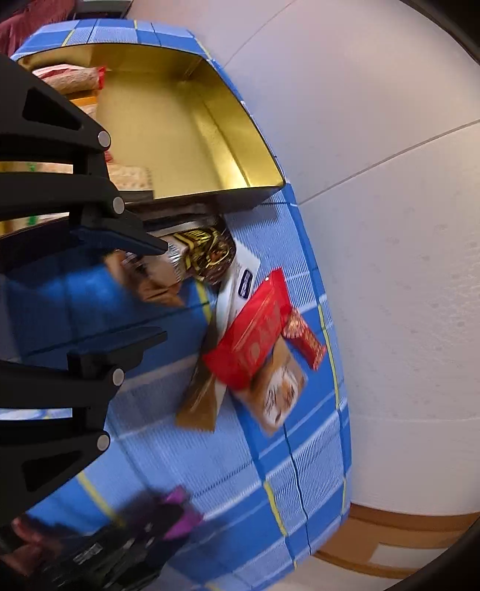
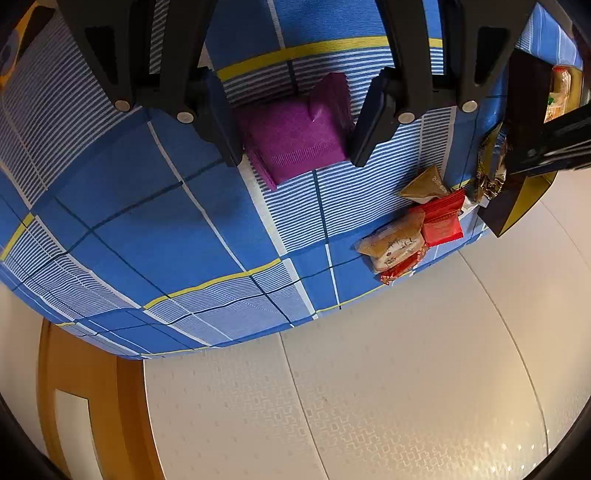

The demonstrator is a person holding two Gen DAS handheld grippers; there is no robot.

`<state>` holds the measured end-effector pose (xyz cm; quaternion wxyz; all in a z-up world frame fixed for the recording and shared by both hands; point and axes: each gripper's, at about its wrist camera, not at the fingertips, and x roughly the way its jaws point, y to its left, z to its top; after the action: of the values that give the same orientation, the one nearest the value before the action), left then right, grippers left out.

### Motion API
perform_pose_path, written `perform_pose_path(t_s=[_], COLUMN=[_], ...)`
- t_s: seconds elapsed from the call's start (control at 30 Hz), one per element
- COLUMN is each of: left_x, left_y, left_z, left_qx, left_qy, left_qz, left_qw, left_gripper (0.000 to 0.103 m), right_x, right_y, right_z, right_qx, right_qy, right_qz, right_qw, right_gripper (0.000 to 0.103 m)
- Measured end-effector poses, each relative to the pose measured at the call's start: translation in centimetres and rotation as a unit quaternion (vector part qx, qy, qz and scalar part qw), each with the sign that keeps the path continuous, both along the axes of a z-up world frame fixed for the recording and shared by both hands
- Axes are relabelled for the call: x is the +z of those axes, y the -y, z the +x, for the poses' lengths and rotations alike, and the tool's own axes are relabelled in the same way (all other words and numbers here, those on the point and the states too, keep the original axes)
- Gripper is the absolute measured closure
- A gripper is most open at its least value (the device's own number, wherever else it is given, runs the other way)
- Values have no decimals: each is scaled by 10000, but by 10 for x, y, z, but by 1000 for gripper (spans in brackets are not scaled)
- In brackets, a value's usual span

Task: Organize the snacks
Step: 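Grasp the dark brown sesame bag with the left gripper and lift it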

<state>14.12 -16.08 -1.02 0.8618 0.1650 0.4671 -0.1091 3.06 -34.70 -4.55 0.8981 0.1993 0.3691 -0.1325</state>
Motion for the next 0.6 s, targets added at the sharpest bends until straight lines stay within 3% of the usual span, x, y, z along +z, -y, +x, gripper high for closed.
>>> perform_pose_path(t_s=[0.27, 0.6], left_x=[-30, -28], left_y=[7, 4], left_z=[23, -1], left_qx=[153, -396], left_qy=[-50, 107], left_qz=[585, 204], left_qw=[9982, 9989], left_gripper=[62, 66], right_x=[0, 0], right_y=[0, 0], right_z=[-1, -1], right_qx=[-29, -48], right_qy=[19, 30], right_qz=[36, 59], right_qw=[10000, 10000], right_gripper=[41, 41])
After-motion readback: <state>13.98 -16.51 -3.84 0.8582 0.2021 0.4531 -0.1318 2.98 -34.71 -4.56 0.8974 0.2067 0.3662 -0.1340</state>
